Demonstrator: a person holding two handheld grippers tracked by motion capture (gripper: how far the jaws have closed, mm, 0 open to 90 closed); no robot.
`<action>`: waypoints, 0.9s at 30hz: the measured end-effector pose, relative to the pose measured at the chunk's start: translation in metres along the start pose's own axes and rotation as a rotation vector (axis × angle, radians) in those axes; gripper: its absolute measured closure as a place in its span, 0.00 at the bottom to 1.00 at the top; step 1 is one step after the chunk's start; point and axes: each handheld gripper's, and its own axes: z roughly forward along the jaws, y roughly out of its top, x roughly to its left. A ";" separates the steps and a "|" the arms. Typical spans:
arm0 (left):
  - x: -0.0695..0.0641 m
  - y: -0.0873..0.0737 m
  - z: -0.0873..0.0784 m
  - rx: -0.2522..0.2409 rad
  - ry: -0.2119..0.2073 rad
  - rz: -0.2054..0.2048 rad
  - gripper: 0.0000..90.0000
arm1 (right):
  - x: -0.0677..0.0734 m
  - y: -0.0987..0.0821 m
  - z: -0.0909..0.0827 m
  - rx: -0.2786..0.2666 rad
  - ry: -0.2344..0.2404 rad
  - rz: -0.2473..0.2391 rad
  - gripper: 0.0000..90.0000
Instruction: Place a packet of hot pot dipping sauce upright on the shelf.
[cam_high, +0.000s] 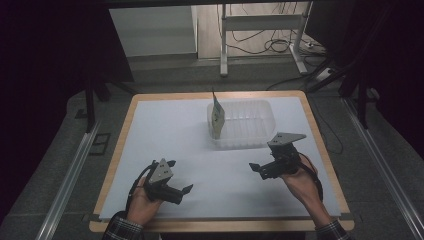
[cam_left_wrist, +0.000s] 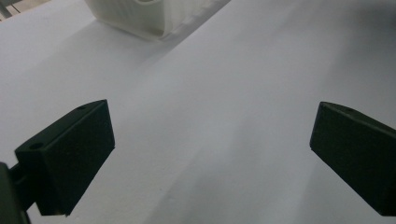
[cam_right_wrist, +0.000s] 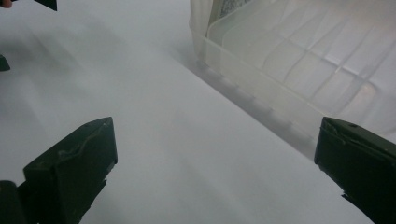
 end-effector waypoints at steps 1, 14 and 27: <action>0.000 0.000 0.000 0.000 0.000 0.000 0.00 | 0.000 -0.002 -0.001 0.000 -0.002 0.000 0.00; 0.000 0.000 0.000 -0.002 -0.001 -0.003 0.00 | -0.005 -0.027 -0.019 0.000 -0.033 0.031 0.00; 0.001 0.000 0.000 -0.004 -0.004 -0.003 0.00 | -0.010 -0.057 -0.038 0.000 -0.075 0.087 0.00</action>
